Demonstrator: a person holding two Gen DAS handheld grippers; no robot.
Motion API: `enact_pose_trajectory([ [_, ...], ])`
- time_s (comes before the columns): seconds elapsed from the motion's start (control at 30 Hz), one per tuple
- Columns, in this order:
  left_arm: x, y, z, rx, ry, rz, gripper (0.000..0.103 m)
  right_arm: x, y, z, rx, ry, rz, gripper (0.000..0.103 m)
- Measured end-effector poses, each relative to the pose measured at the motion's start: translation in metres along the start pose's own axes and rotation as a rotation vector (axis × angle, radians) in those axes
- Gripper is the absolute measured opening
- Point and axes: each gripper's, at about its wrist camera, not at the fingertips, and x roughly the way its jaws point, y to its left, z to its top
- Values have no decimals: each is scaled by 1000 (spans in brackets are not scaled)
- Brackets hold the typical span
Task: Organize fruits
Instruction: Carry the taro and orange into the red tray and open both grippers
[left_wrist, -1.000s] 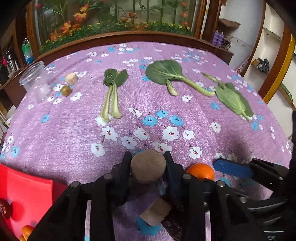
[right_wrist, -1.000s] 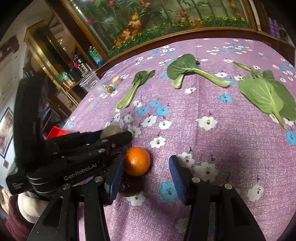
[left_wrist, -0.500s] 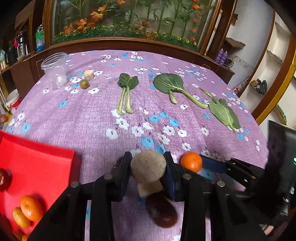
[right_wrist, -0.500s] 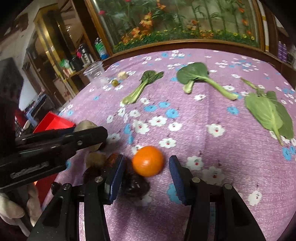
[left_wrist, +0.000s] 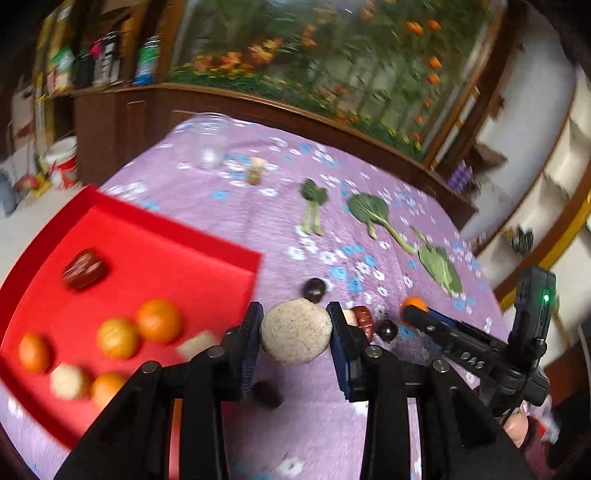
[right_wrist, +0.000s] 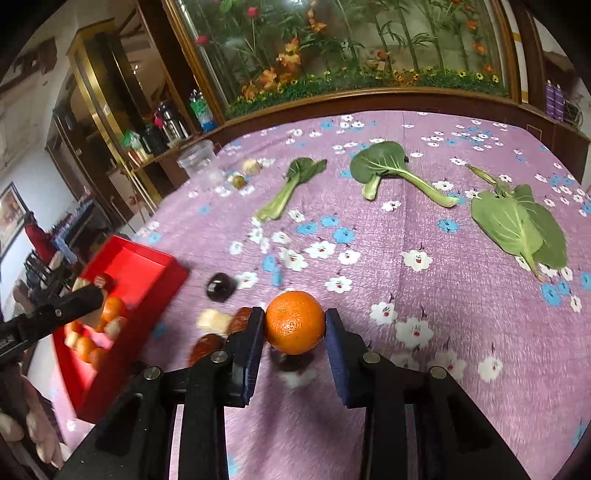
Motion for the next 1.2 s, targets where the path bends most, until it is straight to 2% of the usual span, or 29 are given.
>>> enact_pose_trajectory([
  [0.1,-22,24,-7,-63,-34,18,34,-14,9,-2,16,-6,25,36],
  [0.2,-42,52,-13,-120,-67,68,34,-22,21,-3,14,-5,50,36],
  [0.33,-54,86,-18,-194,-87,112,34,-26,47,-6,-4,6,100,36],
  [0.63,-52,115,-31,-215,-81,172,34,-1,128,-15,-103,109,228,36],
  [0.8,-49,127,-32,-228,-85,181,34,14,155,-22,-147,146,254,36],
  [1.2,-42,162,-18,-308,-104,176,34,56,204,-26,-265,182,232,37],
])
